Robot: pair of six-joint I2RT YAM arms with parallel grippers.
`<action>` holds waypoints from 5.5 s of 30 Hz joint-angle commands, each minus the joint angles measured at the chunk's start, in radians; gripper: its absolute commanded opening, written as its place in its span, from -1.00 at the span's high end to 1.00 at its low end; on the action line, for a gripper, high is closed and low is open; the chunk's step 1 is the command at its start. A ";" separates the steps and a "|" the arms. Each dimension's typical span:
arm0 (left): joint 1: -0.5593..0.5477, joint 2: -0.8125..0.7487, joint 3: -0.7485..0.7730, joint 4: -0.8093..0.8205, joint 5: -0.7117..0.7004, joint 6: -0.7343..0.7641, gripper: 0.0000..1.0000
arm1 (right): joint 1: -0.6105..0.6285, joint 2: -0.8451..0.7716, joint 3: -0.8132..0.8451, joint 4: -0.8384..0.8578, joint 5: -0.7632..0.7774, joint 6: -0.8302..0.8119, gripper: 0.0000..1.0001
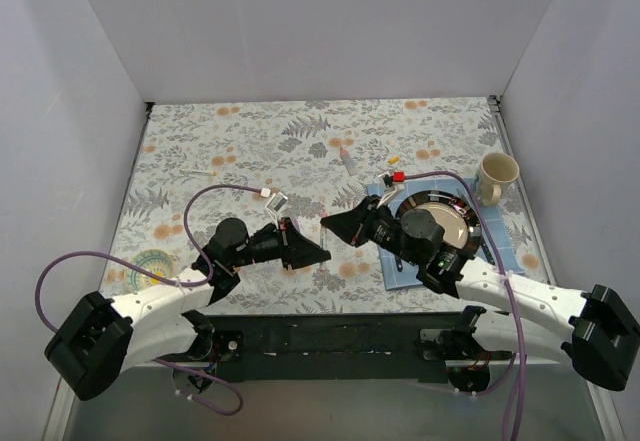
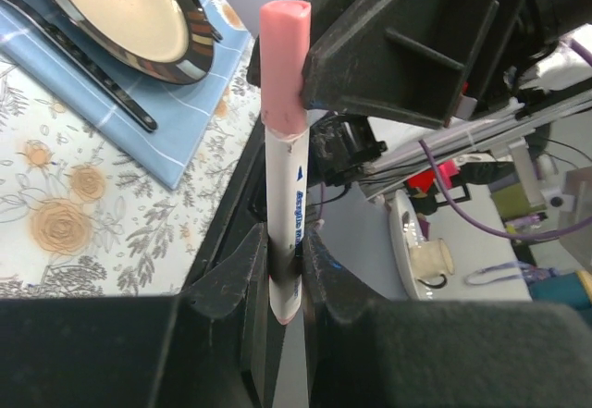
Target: Insert the pens into the pen caps
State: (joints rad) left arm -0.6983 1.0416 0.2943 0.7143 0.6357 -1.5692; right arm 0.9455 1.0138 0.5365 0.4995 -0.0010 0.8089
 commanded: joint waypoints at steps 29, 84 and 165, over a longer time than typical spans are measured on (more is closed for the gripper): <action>0.010 -0.136 0.439 -0.627 -0.076 0.666 1.00 | 0.128 -0.100 0.405 -0.364 0.240 -0.332 -0.68; 0.020 -0.104 0.519 -0.587 -0.197 0.727 1.00 | 0.141 0.083 0.336 -0.348 -0.045 -0.320 0.97; 0.335 0.018 0.586 -0.389 -0.065 0.498 1.00 | 0.352 0.252 0.075 -0.268 0.019 -0.204 0.97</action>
State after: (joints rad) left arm -0.4568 1.0912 0.7319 -0.1352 0.8230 -0.9897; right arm 1.1366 1.2221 0.6994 0.5800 0.4427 0.5938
